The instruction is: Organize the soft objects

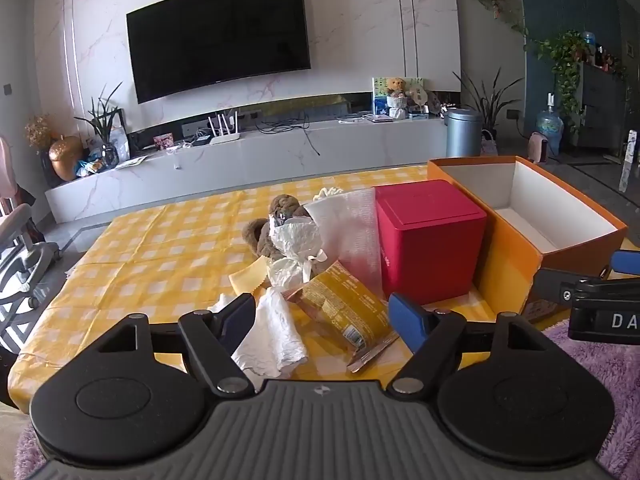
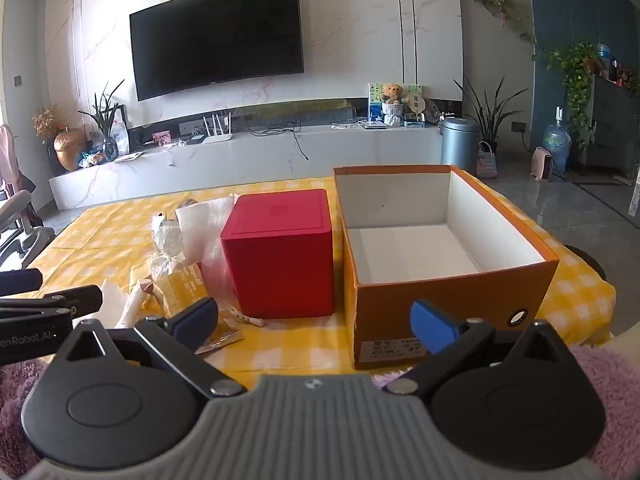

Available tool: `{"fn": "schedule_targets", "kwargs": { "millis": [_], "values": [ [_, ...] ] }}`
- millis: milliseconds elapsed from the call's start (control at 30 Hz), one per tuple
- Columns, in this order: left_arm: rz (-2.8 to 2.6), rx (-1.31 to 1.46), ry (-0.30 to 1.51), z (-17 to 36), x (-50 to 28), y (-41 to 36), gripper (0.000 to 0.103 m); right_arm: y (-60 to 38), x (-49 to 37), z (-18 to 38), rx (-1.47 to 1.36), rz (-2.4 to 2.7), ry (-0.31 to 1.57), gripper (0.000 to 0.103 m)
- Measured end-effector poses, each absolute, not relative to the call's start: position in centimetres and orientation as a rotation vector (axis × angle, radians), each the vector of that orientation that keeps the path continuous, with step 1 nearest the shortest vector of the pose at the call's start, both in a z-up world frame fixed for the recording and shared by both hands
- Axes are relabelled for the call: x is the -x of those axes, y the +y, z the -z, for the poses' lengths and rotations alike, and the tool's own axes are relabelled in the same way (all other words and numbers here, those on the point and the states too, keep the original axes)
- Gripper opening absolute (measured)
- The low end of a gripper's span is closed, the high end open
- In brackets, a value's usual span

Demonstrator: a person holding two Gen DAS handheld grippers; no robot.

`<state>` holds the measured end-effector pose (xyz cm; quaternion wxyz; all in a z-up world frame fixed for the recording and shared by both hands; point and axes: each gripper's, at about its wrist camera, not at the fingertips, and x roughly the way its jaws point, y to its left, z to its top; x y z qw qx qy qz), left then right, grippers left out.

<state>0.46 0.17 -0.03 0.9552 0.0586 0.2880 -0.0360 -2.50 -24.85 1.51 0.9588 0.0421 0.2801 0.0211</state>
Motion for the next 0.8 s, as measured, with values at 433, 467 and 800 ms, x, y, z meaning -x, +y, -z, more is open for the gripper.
{"fn": "schedule_targets", "kwargs": {
  "millis": [433, 467, 800],
  "values": [
    [0.077, -0.110, 0.557, -0.19, 0.58, 0.23, 0.086, -24.75, 2.51, -1.61, -0.082, -0.042, 0.571, 0.101],
    [0.077, -0.113, 0.556, -0.14, 0.55, 0.19, 0.086, -24.76, 2.54, -1.63, -0.083, -0.042, 0.571, 0.101],
    [0.090, -0.069, 0.562, -0.24, 0.60, 0.52, 0.082, -24.90, 2.59, -1.44, -0.087, -0.041, 0.573, 0.101]
  ]
}}
